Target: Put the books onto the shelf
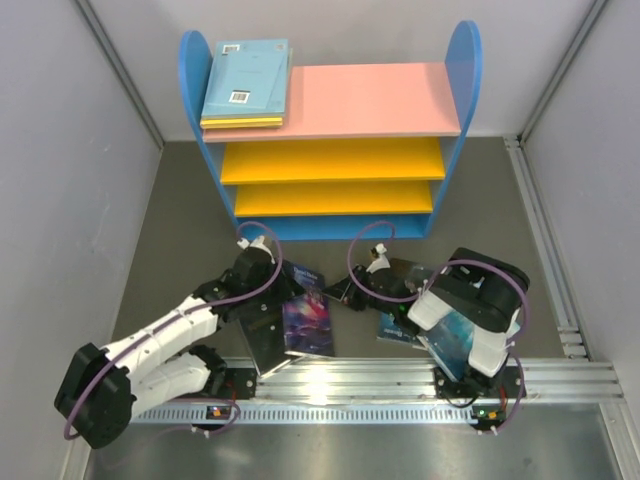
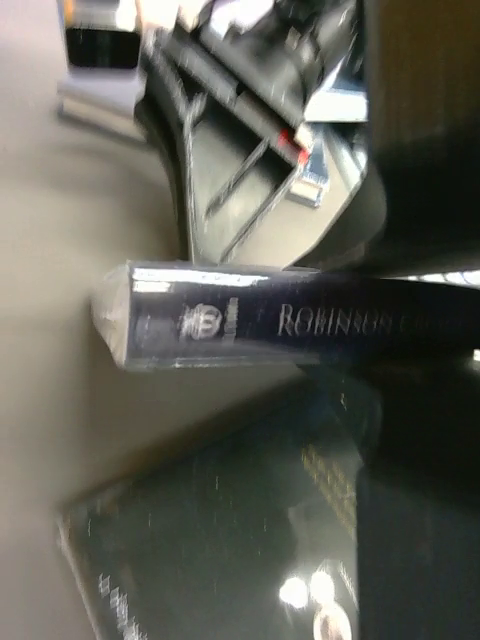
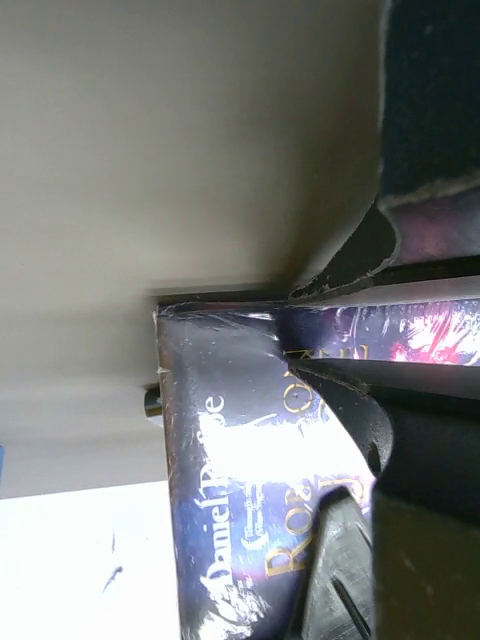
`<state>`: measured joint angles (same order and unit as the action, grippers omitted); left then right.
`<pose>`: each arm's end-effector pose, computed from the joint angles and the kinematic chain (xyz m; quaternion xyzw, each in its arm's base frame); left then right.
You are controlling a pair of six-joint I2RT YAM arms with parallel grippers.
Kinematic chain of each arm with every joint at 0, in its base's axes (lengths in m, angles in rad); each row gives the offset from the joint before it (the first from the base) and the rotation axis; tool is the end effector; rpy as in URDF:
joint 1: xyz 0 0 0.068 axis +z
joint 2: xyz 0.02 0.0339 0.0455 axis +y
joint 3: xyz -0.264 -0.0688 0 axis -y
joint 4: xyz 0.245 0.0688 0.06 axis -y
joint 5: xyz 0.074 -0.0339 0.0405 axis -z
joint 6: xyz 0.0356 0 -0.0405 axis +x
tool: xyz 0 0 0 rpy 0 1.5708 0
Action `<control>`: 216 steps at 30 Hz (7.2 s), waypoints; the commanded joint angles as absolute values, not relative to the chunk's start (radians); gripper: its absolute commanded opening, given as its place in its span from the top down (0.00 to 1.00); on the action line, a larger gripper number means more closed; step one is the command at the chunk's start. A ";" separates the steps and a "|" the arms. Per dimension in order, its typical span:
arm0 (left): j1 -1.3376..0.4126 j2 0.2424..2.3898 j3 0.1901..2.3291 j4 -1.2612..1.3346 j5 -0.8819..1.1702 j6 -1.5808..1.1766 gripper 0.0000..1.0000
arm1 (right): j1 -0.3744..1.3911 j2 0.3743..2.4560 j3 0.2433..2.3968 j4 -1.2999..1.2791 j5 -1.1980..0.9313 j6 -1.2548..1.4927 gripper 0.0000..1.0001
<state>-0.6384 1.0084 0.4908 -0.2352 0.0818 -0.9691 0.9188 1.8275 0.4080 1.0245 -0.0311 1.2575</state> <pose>0.1603 -0.1225 0.1929 -0.1349 0.9069 -0.3121 0.2488 0.1717 0.2267 0.0935 0.1317 0.8216 0.4972 0.2459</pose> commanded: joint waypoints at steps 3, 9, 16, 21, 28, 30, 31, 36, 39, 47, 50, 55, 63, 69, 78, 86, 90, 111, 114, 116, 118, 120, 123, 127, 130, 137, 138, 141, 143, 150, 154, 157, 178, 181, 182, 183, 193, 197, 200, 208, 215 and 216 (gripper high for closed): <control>-0.653 0.993 0.535 0.100 0.094 -0.997 0.95 | 1.097 1.891 0.414 0.873 -0.436 1.250 1.00; -0.655 0.908 0.558 0.016 0.103 -0.988 1.00 | 1.098 1.738 0.388 0.694 -0.364 1.184 0.37; -0.655 0.755 0.614 -0.107 0.048 -0.968 1.00 | 1.106 1.332 0.448 0.114 -0.117 1.025 0.03; -0.653 0.696 0.685 -0.141 0.051 -0.986 1.00 | 1.109 1.008 0.422 -0.060 -0.017 1.066 0.00; -0.653 0.640 0.738 -0.104 0.051 -1.051 1.00 | 1.123 0.686 0.253 0.095 -0.003 1.183 0.00; -0.653 0.629 0.744 -0.103 0.048 -1.064 1.00 | 1.121 0.588 0.207 0.155 -0.003 1.222 0.00; -0.652 0.624 0.741 -0.095 0.055 -1.072 1.00 | 1.123 0.560 0.189 0.185 -0.005 1.233 0.00; -0.653 0.601 0.710 -0.052 0.081 -1.130 1.00 | 1.123 0.465 0.146 0.347 -0.003 1.264 0.00; -0.653 0.584 0.690 -0.035 0.087 -1.152 1.00 | 1.123 0.491 0.143 0.429 -0.011 1.272 0.00; -0.652 0.574 0.663 0.021 0.109 -1.187 1.00 | 1.124 0.693 0.153 0.705 -0.048 1.295 0.00; -0.653 0.572 0.661 0.031 0.115 -1.195 1.00 | 1.124 0.768 0.163 0.808 -0.071 1.315 0.05; -0.652 0.565 0.649 0.034 0.117 -1.195 1.00 | 1.126 0.807 0.172 0.894 -0.084 1.327 0.24; -0.652 0.560 0.581 0.086 0.123 -1.229 1.00 | 1.126 0.778 0.192 0.880 -0.063 1.316 0.45; -0.652 0.558 0.554 0.118 0.123 -1.239 1.00 | 1.129 0.822 0.209 0.957 -0.084 1.327 0.51; -0.653 0.540 0.519 0.110 0.117 -1.220 1.00 | 1.132 0.749 0.242 0.875 -0.058 1.289 1.00; -0.653 0.528 0.534 0.003 0.078 -1.115 0.34 | 1.131 0.440 0.417 0.304 0.156 1.095 1.00; -0.653 0.551 0.557 -0.054 0.074 -1.068 0.14 | 1.127 0.381 0.520 0.106 0.251 1.028 1.00; -0.653 0.474 0.206 0.052 0.026 -0.986 0.01 | 1.131 0.515 1.142 -0.306 0.426 0.763 1.00; -0.653 0.534 0.114 0.205 0.051 -0.982 0.01 | 1.129 0.616 1.291 -0.359 0.498 0.660 1.00; -0.653 0.581 0.080 0.284 0.049 -0.970 0.02 | 1.129 0.672 1.411 -0.377 0.509 0.576 1.00; -0.653 0.612 0.045 0.345 0.032 -0.977 0.02 | 1.129 0.762 1.536 -0.400 0.523 0.504 1.00; -0.653 0.641 0.060 0.350 0.054 -0.971 0.02 | 1.129 0.857 1.623 -0.442 0.526 0.460 1.00; -0.653 0.679 0.075 0.336 0.058 -0.957 0.02 | 1.121 0.993 1.785 -0.514 0.484 0.394 1.00; -0.652 0.704 0.072 0.362 0.075 -0.951 0.02 | 0.996 1.166 2.001 -0.662 0.257 0.390 1.00; -0.653 0.703 0.069 0.368 0.080 -0.948 0.02 | 0.819 1.238 2.045 -0.753 0.135 0.371 1.00; -0.653 0.692 0.054 0.390 0.086 -0.946 0.02 | 0.151 1.152 1.679 -0.135 -0.670 0.886 1.00; -0.653 0.693 0.054 0.391 0.086 -0.946 0.02 | 0.120 1.163 1.642 -0.048 -0.755 1.037 1.00; -0.653 0.701 0.054 0.397 0.092 -0.945 0.02 | 0.058 1.193 1.566 0.162 -0.810 1.196 1.00; -0.653 0.701 0.052 0.399 0.092 -0.945 0.02 | 0.045 1.209 1.565 0.169 -0.807 1.213 1.00; -0.653 0.706 0.048 0.413 0.092 -0.946 0.02 | 0.041 1.163 1.453 0.129 -0.665 1.270 1.00; -0.652 0.706 0.046 0.417 0.097 -0.946 0.02 | 0.044 1.071 1.387 -0.029 -0.493 1.206 1.00; -0.653 0.706 0.043 0.423 0.095 -0.948 0.02 | 0.054 1.014 1.344 -0.093 -0.359 1.198 1.00; -0.653 0.663 0.031 0.402 0.100 -0.945 0.02 | 0.215 1.132 1.362 -0.092 0.032 1.348 1.00; -0.653 0.647 0.028 0.391 0.100 -0.943 0.02 | 0.213 1.170 1.400 -0.092 0.018 1.347 0.91; -0.653 0.646 0.028 0.388 0.097 -0.943 0.02 | 0.213 1.178 1.404 -0.092 0.012 1.348 0.80; -0.652 0.643 0.028 0.385 0.097 -0.943 0.02 | 0.213 1.180 1.401 -0.092 0.012 1.348 0.67; -0.652 0.618 0.028 0.357 0.087 -0.940 0.02 | 0.199 1.049 1.249 -0.098 0.005 1.350 0.12; -0.653 0.623 0.029 0.356 0.084 -0.942 0.02 | 0.196 0.982 1.200 -0.126 -0.029 1.328 0.07; -0.653 0.629 0.032 0.356 0.084 -0.942 0.02 | 0.195 0.957 1.151 -0.129 -0.055 1.327 0.05; -0.653 0.634 0.032 0.354 0.081 -0.945 0.02 | 0.186 0.913 1.059 -0.100 -0.103 1.327 0.10; -0.653 0.649 0.034 0.364 0.081 -0.946 0.02 | 0.190 0.859 1.061 -0.081 -0.100 1.296 0.38; -0.653 0.653 0.035 0.365 0.081 -0.946 0.02 | 0.190 0.858 1.066 -0.081 -0.098 1.292 0.45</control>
